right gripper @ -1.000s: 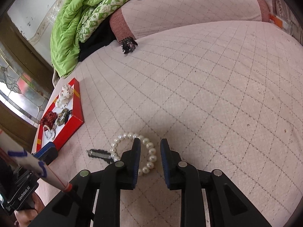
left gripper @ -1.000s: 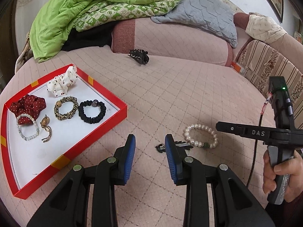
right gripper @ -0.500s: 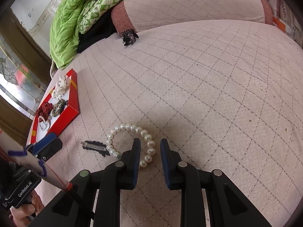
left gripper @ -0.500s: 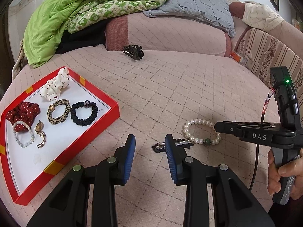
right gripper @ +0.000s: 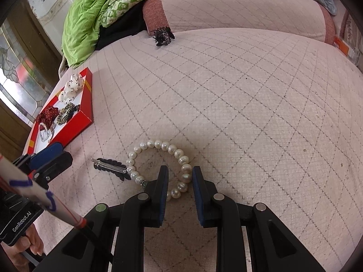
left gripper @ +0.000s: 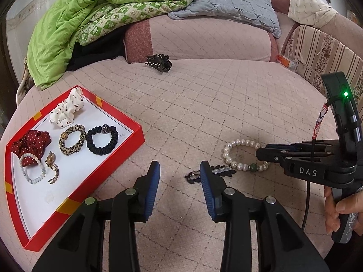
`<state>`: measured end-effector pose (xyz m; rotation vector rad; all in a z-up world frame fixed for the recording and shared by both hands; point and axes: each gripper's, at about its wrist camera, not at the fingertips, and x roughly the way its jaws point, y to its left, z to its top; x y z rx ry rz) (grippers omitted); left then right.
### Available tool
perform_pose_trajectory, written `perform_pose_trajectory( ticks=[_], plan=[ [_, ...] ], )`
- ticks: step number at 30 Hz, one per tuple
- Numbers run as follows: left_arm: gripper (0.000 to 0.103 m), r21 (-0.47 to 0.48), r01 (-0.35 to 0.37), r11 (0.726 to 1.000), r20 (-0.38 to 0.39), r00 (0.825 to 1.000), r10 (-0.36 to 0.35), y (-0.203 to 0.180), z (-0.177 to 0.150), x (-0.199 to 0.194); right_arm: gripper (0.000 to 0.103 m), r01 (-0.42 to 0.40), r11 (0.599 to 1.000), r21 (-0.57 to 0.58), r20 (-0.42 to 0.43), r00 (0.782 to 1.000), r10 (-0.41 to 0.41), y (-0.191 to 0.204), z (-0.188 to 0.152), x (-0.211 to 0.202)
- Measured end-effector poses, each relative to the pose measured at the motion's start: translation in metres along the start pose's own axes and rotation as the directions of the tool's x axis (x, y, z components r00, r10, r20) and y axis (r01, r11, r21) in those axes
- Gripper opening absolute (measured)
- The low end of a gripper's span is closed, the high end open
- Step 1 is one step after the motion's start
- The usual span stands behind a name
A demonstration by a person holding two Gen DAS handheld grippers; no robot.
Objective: Organize jewelry
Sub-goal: 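Grasp the pearl bracelet with the right tool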
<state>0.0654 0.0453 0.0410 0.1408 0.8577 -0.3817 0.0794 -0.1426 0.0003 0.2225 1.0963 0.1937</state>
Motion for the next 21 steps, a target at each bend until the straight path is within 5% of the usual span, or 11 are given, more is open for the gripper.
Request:
perform_pose_trajectory(
  ticks=[10,17,21],
  plan=[
    [0.036,0.007,-0.005,1.000,0.003,1.000,0.005,0.000,0.002,0.000,0.023,0.049,0.997,-0.056,0.004,0.999,-0.049,0.007,0.000,0.003],
    [0.036,-0.010,-0.008,1.000,0.005,1.000,0.008,0.007,0.003,0.000,0.012,0.191,0.962,-0.195,0.033,0.982,-0.188,0.024,-0.004,0.007],
    [0.037,-0.013,-0.001,1.000,0.000,1.000,0.001,0.008,0.003,0.002,0.011,0.234,0.964,-0.127,0.037,0.972,-0.231,0.008,0.000,0.002]
  ],
)
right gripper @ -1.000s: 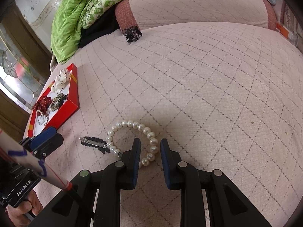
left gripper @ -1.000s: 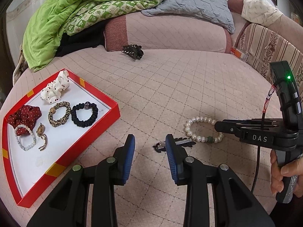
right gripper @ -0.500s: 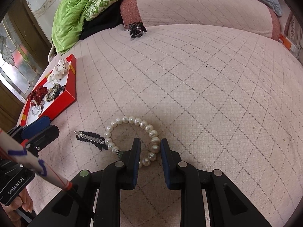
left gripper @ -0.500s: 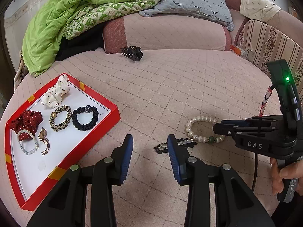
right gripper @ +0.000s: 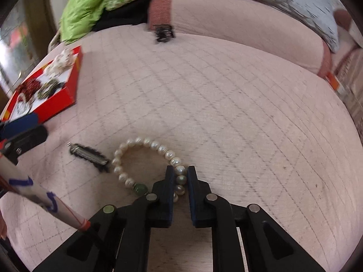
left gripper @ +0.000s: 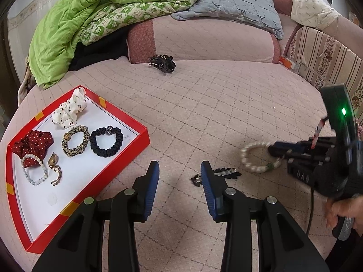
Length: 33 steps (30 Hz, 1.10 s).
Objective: Organize jewelry
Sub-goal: 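Grasp the pearl bracelet with the right tool, then grasp the black leaf-shaped hair clip with the left tool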
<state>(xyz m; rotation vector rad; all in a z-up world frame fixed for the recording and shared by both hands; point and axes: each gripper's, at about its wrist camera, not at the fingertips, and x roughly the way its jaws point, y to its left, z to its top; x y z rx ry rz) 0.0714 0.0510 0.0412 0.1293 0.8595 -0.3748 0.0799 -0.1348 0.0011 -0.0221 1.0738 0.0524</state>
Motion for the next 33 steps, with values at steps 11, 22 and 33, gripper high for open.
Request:
perform_pose_trajectory(
  ticks=[11,22,33],
  plan=[
    [0.049,0.260,0.069,0.963,-0.071,0.996,-0.052,-0.047,-0.009,0.028,0.012,-0.046,0.982,0.181,-0.028,0.998,0.052,-0.035,-0.001,0.001],
    [0.033,0.225,0.053,0.973,-0.119,0.992,-0.027,-0.042,-0.001,0.056,0.012,-0.067,0.976,0.208,-0.033,0.997,0.075,-0.038,-0.001,0.002],
    [0.017,0.058,0.091,0.994,-0.151,0.985,-0.081,-0.037,0.002,0.057,0.012,-0.062,0.978,0.199,-0.034,0.997,0.070,-0.036,0.002,0.006]
  ],
)
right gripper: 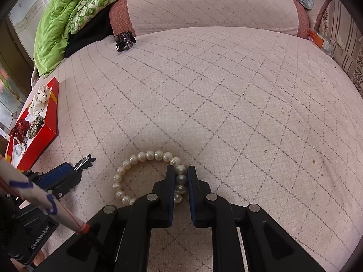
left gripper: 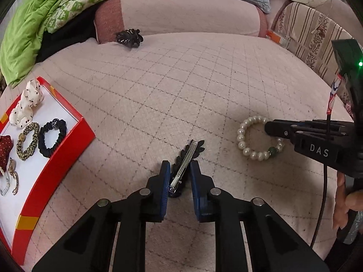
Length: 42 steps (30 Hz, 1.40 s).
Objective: Organize jewelry
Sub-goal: 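Grasp the black leaf-shaped hair clip with the left tool, then carry the leaf clip with the left tool while the right carries the pearl bracelet to the tray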
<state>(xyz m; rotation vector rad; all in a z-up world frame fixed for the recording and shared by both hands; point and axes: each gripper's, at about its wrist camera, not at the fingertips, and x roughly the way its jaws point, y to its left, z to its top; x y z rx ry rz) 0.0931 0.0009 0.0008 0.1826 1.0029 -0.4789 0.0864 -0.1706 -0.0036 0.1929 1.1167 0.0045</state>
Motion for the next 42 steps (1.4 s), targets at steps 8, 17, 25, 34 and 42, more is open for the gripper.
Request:
perform_pose_trajectory(
  ticks=[8,17,25,34,42],
  plan=[
    [0.017,0.014,-0.040,0.999,0.017,0.999,0.040,-0.008,0.000,0.001,0.012,0.023,0.999,-0.038,0.007,1.000,-0.023,0.005,0.001,0.001],
    [0.015,-0.047,0.017,0.999,0.109,0.994,-0.012,0.001,0.007,-0.019,0.011,-0.081,0.997,-0.010,0.088,0.993,0.082,0.004,0.005,-0.016],
    [0.015,-0.071,0.023,0.997,0.178,0.984,-0.010,0.006,0.014,-0.033,0.011,-0.132,0.990,-0.052,0.243,0.960,0.141,0.013,0.008,-0.049],
    [0.015,-0.068,0.014,0.998,0.189,0.982,-0.001,0.007,0.016,-0.036,0.011,-0.163,0.986,-0.045,0.266,0.949,0.169,0.012,0.009,-0.057],
    [0.015,-0.069,0.009,0.998,0.191,0.982,0.004,0.007,0.015,-0.037,0.011,-0.168,0.984,-0.052,0.266,0.948,0.176,0.016,0.009,-0.057]
  ],
)
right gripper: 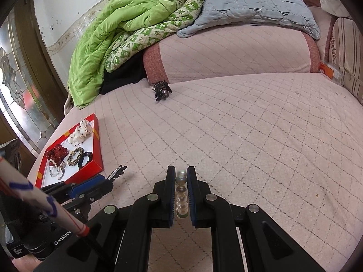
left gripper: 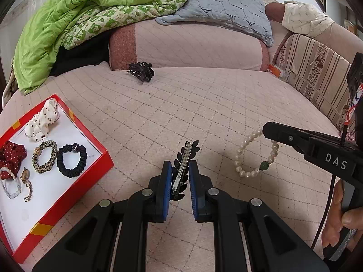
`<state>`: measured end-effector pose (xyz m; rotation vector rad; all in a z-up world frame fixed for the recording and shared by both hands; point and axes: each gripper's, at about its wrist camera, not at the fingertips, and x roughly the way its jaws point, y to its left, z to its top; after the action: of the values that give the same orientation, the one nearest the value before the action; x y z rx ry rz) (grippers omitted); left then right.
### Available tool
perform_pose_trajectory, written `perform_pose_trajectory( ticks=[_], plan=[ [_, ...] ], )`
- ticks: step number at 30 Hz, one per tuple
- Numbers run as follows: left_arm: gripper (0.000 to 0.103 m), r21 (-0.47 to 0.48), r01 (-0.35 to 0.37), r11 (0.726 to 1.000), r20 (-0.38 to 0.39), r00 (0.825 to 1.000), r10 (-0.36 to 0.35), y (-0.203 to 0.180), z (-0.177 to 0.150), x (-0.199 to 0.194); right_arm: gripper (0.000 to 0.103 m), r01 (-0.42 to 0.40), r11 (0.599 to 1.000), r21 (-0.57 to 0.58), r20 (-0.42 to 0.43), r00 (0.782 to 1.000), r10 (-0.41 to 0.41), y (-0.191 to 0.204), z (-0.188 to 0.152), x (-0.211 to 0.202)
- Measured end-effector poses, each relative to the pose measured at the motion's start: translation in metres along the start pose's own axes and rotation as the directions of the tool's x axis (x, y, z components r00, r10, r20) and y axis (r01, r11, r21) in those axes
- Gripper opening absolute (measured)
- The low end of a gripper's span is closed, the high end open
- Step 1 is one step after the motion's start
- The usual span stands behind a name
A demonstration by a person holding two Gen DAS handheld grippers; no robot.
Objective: Organize jewelry
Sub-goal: 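Carry the leaf clip with the left tool while the right carries the pearl bracelet to the tray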
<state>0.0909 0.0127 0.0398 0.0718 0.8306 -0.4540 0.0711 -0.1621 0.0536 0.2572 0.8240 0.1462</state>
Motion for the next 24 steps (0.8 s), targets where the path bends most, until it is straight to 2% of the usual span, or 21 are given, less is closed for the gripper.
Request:
perform_pose_trajectory(
  ticks=[24],
  plan=[
    [0.015,-0.008,0.009,1.000,0.029,1.000,-0.009,0.001,-0.003,-0.015,0.011,-0.018,1.000,-0.024,0.018,1.000,0.018,0.017,-0.003,-0.014]
  ],
)
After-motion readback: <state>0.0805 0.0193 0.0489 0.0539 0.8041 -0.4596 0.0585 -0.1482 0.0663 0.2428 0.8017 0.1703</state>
